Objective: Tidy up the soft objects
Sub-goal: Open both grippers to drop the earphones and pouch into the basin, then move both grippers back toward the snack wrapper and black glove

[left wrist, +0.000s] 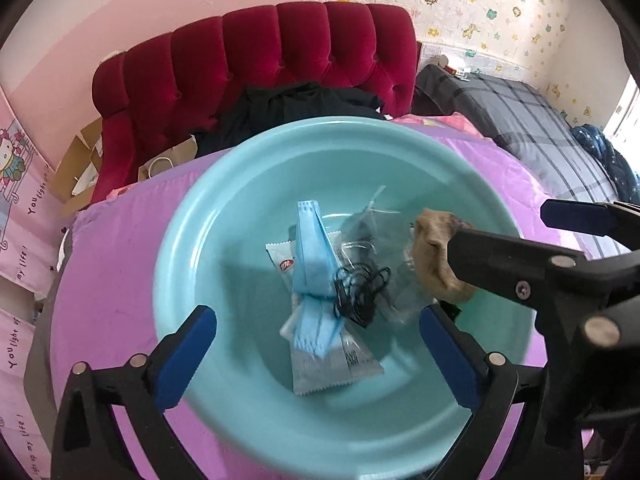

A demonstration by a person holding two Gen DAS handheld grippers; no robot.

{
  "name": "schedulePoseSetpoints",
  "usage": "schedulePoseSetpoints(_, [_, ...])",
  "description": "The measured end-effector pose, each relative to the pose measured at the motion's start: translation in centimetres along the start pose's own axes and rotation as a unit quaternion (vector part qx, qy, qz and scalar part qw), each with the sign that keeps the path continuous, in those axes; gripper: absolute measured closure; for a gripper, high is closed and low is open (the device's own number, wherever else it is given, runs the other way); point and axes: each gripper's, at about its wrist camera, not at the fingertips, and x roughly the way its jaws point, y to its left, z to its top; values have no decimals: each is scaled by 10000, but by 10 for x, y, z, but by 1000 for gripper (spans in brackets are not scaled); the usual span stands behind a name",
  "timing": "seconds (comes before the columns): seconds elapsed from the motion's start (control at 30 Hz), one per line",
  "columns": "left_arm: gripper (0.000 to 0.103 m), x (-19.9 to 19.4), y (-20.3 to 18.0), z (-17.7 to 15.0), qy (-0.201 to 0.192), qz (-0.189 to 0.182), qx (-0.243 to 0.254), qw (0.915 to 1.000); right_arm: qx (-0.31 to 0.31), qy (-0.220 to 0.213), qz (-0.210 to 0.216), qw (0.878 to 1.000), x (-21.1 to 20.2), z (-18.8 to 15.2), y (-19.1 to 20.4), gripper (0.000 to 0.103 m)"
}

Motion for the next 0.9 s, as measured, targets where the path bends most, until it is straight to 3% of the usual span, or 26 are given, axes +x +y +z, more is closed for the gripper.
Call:
schedulePoseSetpoints(0.37, [0,-55,-7,-23,-294,-11,112,9995,-51,-197,-103,9997,-47,-32,5,0])
schedulePoseSetpoints(0.9, [0,-94,-1,-84,-503,-3,44,9987,-4,-400,-55,9992,-94,-90,12,0])
